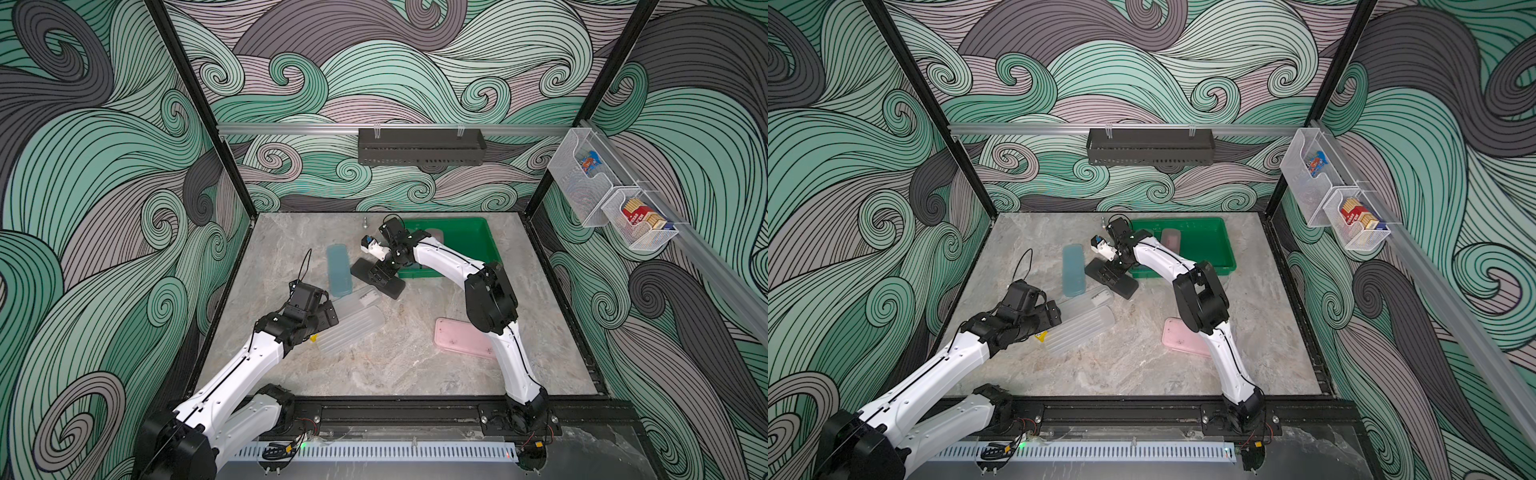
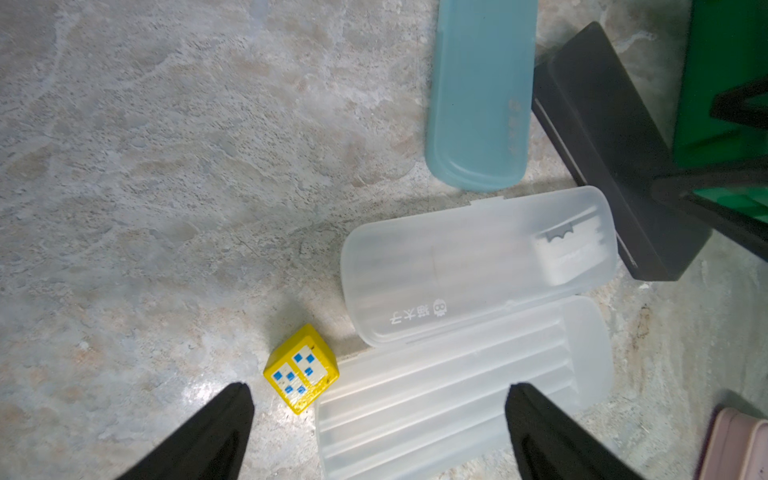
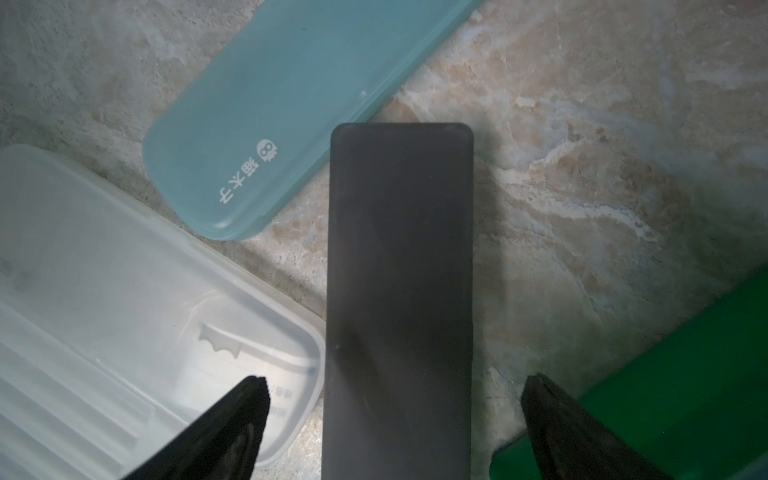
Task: Put the pencil case into the storage box
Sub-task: Pick up the pencil case from the center of the board.
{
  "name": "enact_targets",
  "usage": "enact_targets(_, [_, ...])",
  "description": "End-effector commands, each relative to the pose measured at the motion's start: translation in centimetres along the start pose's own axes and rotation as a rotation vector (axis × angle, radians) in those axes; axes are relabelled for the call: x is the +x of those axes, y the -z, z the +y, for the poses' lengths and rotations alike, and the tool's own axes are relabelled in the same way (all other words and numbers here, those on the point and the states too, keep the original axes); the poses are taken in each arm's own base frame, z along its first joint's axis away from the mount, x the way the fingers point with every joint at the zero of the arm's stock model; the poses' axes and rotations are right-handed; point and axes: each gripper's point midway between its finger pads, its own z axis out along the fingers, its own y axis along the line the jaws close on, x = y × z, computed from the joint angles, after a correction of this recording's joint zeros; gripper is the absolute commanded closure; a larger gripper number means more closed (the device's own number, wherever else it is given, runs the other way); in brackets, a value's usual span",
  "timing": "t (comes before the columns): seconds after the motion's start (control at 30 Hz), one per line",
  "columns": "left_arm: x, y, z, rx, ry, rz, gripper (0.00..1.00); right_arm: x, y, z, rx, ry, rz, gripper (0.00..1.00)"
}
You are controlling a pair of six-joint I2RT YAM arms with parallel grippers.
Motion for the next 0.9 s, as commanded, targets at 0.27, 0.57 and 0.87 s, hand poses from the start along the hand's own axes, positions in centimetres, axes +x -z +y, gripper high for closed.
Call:
enact_targets(0.27, [0.0, -1.0, 0.2, -0.004, -0.001, 0.012, 0.01, -0.4, -2.1, -0.8, -0.009, 0.037, 0.027, 0.01])
enact_targets(0.57, [0.1, -1.3, 0.5, -0.008, 0.000, 0.010, 0.01, 0.2, -3.5, -1.9, -0.012, 0.022, 0.048, 0.01])
enact_targets(0.87, [0.3, -1.8, 0.6, -0.009, -0.005, 0.017, 0.01, 0.4, -4.7, -1.8, -0.049, 0.014, 0.065, 0.01])
